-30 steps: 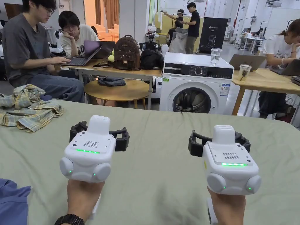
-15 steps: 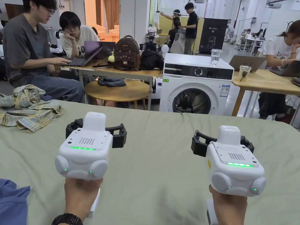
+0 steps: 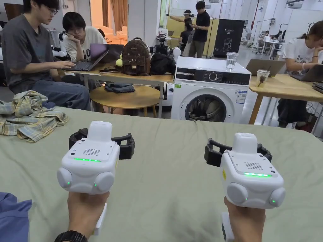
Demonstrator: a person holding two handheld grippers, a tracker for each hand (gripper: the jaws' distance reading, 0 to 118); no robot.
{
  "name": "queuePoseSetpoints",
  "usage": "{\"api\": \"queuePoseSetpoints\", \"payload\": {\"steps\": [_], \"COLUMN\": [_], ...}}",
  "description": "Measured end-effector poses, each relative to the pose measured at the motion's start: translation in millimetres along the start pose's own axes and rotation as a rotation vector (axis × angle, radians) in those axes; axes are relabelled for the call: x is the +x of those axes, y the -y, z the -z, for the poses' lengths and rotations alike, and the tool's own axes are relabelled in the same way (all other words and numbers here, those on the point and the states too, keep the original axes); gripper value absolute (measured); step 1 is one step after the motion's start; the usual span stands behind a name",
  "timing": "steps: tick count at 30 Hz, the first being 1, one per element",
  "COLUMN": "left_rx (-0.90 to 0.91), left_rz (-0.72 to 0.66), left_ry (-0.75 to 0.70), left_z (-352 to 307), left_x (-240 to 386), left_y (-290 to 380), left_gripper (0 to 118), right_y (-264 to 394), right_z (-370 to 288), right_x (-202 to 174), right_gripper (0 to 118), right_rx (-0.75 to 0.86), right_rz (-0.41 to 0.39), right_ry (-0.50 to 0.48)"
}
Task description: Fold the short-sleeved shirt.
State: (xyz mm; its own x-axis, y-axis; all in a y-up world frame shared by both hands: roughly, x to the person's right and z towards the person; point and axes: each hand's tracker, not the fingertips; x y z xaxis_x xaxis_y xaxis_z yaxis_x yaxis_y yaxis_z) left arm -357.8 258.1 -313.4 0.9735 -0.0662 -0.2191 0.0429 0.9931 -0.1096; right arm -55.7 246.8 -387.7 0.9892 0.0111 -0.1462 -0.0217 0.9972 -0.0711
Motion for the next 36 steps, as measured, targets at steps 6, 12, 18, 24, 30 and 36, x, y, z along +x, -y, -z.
{"api": "queuePoseSetpoints", "payload": {"steps": [6,12,18,24,30,36], "left_rx": [0.010,0.017,0.010,0.005,0.013,0.016], "left_rz": [-0.006,0.006,0.017,0.023,0.024,0.015], "left_ry": [-0.002,0.002,0.006,0.006,0.004,0.003], "left_z": [-1.4,-2.0,-2.5,-3.4,-5.6,-7.0], "left_x": [-1.2,1.1,3.0,2.1,-1.1,-1.9], "left_y": [-3.2,-5.6,-5.1,-3.2,-3.4,-0.3], "left_gripper": [113,113,113,113,113,113], "right_y": [1.0,2.2,4.8,5.1,4.4,5.7], "right_z": [-2.6,-1.7,-0.5,-0.1,-3.7,-4.0], "right_x": [-1.5,-2.8,-1.9,-0.3,-0.5,-1.5], "right_gripper": [111,111,111,111,111,111], "right_rx": [0.004,-0.006,-0.007,-0.008,-0.003,0.002], "right_rz": [-0.019,-0.029,-0.038,-0.034,-0.023,-0.015], "right_ry": [-0.002,0.003,0.006,0.006,0.009,-0.002]}}
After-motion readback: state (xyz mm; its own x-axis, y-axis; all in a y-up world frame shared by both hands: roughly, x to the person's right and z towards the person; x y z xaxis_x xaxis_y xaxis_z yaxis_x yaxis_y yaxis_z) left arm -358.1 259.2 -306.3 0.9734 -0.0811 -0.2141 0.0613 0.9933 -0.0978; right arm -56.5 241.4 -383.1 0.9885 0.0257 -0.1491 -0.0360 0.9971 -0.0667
